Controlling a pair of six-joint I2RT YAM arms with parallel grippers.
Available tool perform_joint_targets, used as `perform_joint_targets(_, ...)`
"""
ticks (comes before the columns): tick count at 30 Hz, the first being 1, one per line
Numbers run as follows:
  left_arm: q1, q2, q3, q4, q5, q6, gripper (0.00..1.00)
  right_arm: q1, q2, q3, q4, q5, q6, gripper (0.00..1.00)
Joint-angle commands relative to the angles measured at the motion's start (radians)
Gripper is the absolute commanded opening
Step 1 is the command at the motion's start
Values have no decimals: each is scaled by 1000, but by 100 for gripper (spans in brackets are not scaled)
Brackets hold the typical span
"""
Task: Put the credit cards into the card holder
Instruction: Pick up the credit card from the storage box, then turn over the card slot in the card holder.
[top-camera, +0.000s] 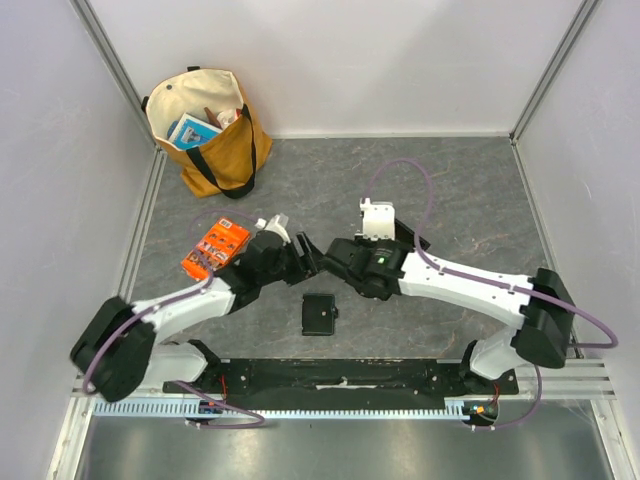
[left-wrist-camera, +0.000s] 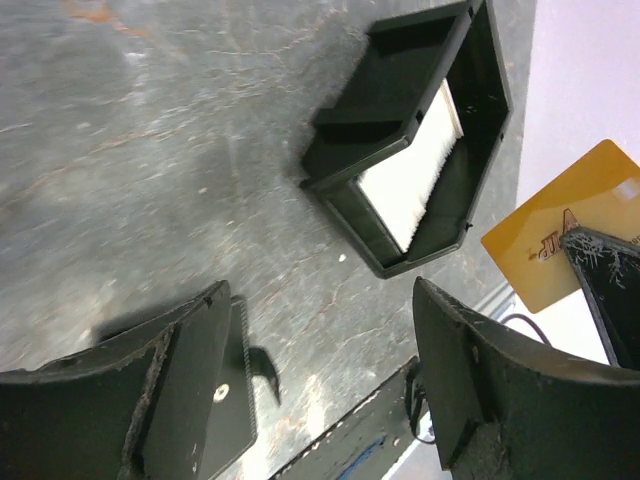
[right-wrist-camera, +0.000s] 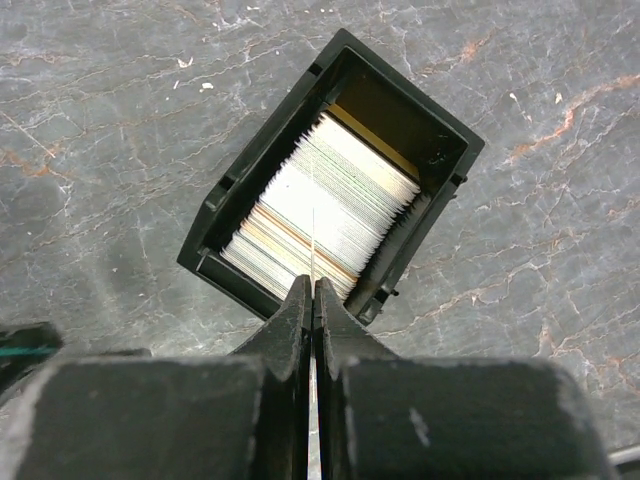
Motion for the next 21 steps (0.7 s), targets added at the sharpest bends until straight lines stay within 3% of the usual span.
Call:
perform_joint_targets(1,4,-197,-70,-312,-196,65,80,60,62,82,-85,118,120,0)
perform_joint_targets(4,6,-324,-137,-383,-220,45,81,91,59,76,17,31,47,0)
perform_joint_targets(8,3,-462,-212,-463,-220,23,81,91,-82,-110,398,-277,-146,0)
perform_joint_targets(12,4,-577,-254,-547,-208,20,71,89,-148,-246,590,-559,-153,0)
perform_joint_targets(15,4,-629,-271,-572,-194,32,52,89,-82,-248,629,-671,-142,0)
perform_joint_targets(18,4,-623,-272,-572,-184,55,15,89,-30,-249,698,-733,-134,0)
perform_joint_targets(21,3,-584,-249,-574,-167,94,2,89,16,-234,714,-732,-138,0)
